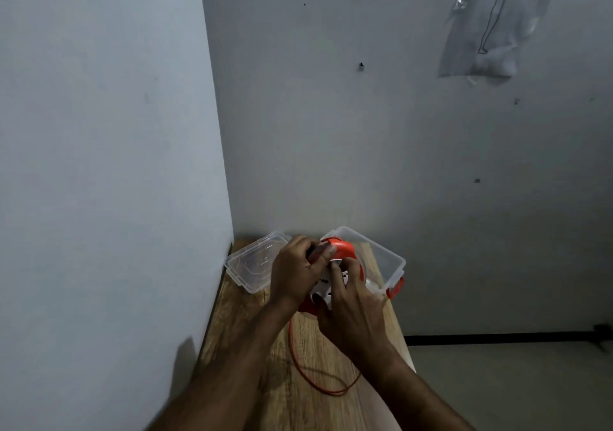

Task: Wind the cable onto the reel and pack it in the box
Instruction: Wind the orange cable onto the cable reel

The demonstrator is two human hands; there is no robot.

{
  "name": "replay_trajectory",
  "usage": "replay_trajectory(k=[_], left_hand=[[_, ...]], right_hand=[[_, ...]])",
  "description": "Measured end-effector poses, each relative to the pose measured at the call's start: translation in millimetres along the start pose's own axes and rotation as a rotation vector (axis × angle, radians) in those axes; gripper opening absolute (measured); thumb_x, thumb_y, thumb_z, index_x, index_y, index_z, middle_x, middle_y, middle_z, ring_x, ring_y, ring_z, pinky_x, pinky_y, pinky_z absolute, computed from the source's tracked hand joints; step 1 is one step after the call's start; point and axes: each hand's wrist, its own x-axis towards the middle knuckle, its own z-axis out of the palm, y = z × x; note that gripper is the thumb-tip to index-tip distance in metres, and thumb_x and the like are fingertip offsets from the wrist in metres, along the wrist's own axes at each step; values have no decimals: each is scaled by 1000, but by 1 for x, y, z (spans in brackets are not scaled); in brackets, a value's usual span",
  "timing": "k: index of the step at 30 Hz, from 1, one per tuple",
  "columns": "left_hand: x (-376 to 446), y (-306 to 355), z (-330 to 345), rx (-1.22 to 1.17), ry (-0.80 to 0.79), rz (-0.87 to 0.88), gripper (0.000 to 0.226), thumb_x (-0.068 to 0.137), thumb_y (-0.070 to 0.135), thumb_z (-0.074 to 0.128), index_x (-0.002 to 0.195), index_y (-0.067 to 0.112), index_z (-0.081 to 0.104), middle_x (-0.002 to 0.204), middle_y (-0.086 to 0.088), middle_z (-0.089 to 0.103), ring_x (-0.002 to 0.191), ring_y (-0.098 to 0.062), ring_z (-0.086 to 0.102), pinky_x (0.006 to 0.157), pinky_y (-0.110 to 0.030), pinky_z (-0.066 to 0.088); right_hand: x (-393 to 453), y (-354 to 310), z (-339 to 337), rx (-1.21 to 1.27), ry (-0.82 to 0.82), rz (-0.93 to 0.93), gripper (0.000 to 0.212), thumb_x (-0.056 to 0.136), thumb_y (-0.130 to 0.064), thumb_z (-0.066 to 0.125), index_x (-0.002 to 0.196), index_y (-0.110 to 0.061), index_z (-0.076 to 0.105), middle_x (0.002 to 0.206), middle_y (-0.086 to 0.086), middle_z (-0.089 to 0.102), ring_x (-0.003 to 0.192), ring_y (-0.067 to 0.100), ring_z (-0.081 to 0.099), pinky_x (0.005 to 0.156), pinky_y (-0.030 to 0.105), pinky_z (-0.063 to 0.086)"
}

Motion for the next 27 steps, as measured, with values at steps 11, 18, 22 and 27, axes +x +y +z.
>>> replay_trajectory(k=[11, 18, 22, 27], left_hand=[[0, 6, -5, 30, 79, -29, 42, 90, 62, 61, 91, 21, 71, 86, 10, 68, 77, -5, 61, 65, -23, 51], [-1, 10, -7, 40, 74, -24, 34, 92, 52, 66, 97, 20, 72, 92, 9, 70, 80, -3, 60, 68, -6, 39], [-3, 10, -3, 7, 81, -5, 39, 93, 55, 64, 105, 19, 73, 100, 7, 73, 87, -3, 64, 73, -16, 54], [-3, 14, 0, 34, 67, 10, 43, 92, 59, 62, 100, 18, 72, 95, 8, 71, 81, -1, 61, 69, -12, 48]], right_hand=[[20, 1, 3, 413, 29, 170, 56, 60, -33, 96, 107, -20, 69, 113, 3, 65, 88, 14, 65, 64, 0, 32], [16, -8, 17, 685, 145, 474, 51, 65, -37, 96, 106, -20, 71, 95, -9, 72, 79, 3, 67, 64, 17, 57], [23, -16, 18, 810, 161, 864, 48, 67, -38, 93, 102, -19, 67, 94, -6, 68, 87, 18, 71, 72, 31, 62], [29, -20, 22, 1227, 94, 1371, 41, 69, -31, 93, 92, -16, 62, 96, 5, 70, 92, 27, 72, 78, 50, 64]])
